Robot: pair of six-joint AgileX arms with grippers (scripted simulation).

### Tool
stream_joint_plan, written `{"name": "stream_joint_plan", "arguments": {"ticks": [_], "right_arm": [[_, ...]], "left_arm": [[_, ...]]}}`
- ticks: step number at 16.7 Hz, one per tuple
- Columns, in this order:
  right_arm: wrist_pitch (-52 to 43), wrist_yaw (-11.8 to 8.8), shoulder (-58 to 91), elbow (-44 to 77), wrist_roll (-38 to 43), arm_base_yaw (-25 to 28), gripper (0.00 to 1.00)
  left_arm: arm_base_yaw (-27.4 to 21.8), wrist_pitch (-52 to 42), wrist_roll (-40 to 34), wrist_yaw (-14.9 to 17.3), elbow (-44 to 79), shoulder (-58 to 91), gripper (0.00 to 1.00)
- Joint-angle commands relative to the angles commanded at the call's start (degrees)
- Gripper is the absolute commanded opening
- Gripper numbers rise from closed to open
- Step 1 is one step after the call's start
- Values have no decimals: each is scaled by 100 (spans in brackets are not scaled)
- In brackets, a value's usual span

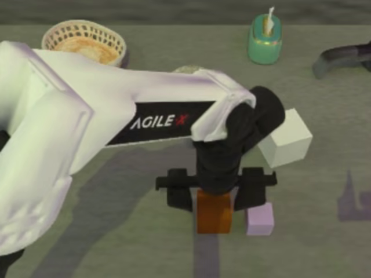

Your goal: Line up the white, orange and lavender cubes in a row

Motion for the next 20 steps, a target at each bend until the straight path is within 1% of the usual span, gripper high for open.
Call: {"name": "stream_joint_plan", "arguments": {"ticks": [1, 10, 12, 17, 20], "right_arm": [[0, 0, 0, 0, 0, 0, 100], [0, 0, 0, 0, 0, 0, 100], [0, 0, 0, 0, 0, 0, 100], [0, 0, 0, 0, 0, 0, 100], [0, 0, 0, 0, 0, 0, 100]], "left_arm": [[0, 0, 0, 0, 0, 0, 100], [10, -21, 0, -1, 20, -6, 100], [26, -239, -19, -4, 201, -67, 100], [94, -1274, -33, -1, 860, -370, 100], [107, -1388, -25, -4, 954, -437, 100]]}}
